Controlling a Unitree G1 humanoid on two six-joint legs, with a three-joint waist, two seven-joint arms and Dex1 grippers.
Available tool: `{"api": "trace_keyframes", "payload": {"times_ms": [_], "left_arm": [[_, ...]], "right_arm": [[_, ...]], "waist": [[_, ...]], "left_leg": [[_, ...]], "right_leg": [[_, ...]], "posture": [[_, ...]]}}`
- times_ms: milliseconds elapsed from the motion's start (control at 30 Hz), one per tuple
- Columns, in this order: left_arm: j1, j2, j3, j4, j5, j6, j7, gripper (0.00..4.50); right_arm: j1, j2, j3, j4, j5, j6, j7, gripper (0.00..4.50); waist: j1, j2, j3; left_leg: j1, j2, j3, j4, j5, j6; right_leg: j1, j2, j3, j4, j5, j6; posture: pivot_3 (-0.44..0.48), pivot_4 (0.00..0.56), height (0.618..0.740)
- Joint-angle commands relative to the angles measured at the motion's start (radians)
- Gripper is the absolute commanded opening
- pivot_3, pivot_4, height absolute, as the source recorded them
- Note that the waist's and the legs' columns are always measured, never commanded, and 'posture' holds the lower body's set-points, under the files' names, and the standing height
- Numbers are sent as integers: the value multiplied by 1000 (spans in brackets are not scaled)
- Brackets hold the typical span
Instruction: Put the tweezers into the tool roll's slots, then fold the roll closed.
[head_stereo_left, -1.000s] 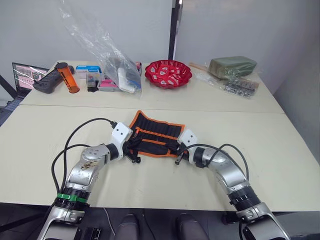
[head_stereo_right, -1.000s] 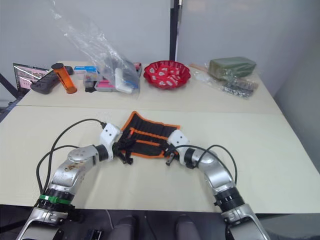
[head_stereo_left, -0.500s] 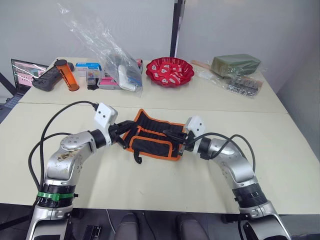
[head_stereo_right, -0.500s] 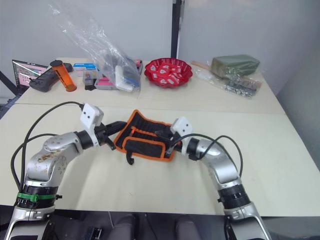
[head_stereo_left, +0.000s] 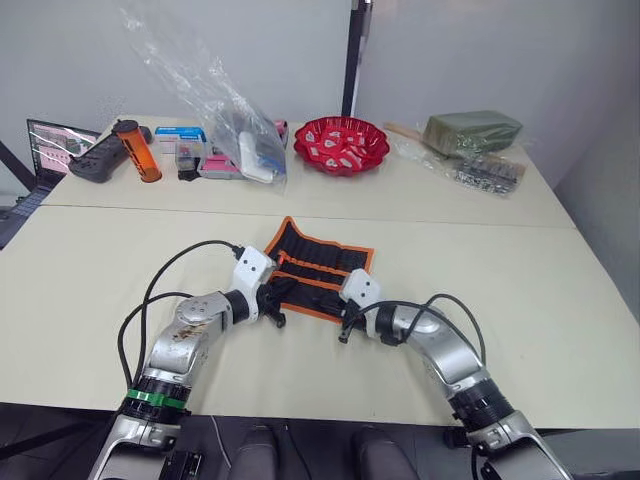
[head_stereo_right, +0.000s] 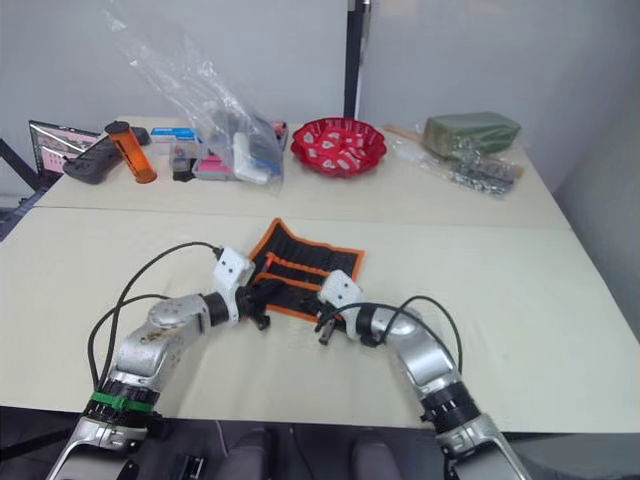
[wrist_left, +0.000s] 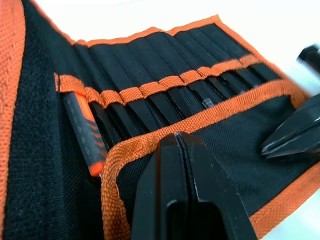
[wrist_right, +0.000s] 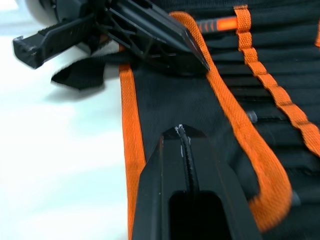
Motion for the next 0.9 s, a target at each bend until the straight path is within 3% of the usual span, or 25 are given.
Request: {"api": "trace_keyframes", "payload": {"times_ms": [33,267,400,567,600,733,900], "left_arm": [[22,18,32,64,8,28,3,31],[-20,-16,152,-6,-153,53,-35,31],[-17,37,153,-107,-164,52,-92,31],[-10,153,229,-217,-219,89,-153,31],[-3,182,256,-235,-244,104,-171,267],[50,313,359,-283,-325,157,-256,1529],[145,405,463,-326,-393,200,-311,3219]], "right_arm": [[50,-43,-14,19,-32,48,-14,18],[33,-26,-103,-97,82,59,0,18],[-8,-46,-172,-233,235,202,62,18],[-78,-170,-277,-297,410,426,161,18],[-93,-196,-300,-283,437,458,178,540],[-123,-260,-358,-211,501,565,198,1888],[-113,-280,-390,-175,559,700,182,3560]], "waist": [[-1,1,-1],[2,1,-1],[1,1,2],[-2,1,4],[-2,0,5],[-4,0,6],[-5,-1,7]], "left_leg": [[1,0,0,0,0,0],[1,0,1,0,0,0],[-7,0,0,1,0,0],[-7,0,0,-2,0,0],[-7,0,0,-2,0,0],[-7,0,0,-2,0,0],[-8,1,1,-3,0,0]], "right_leg": [[1,0,0,0,0,0],[1,0,1,0,0,0],[-5,0,1,0,1,1],[-6,0,0,-2,1,0],[-6,0,0,-2,1,0],[-6,0,0,-3,0,0],[-8,0,0,-3,0,-1]], "posture": [[0,150,729],[0,150,729],[0,150,729],[0,150,729],[0,150,729],[0,150,729],[0,150,729]]}}
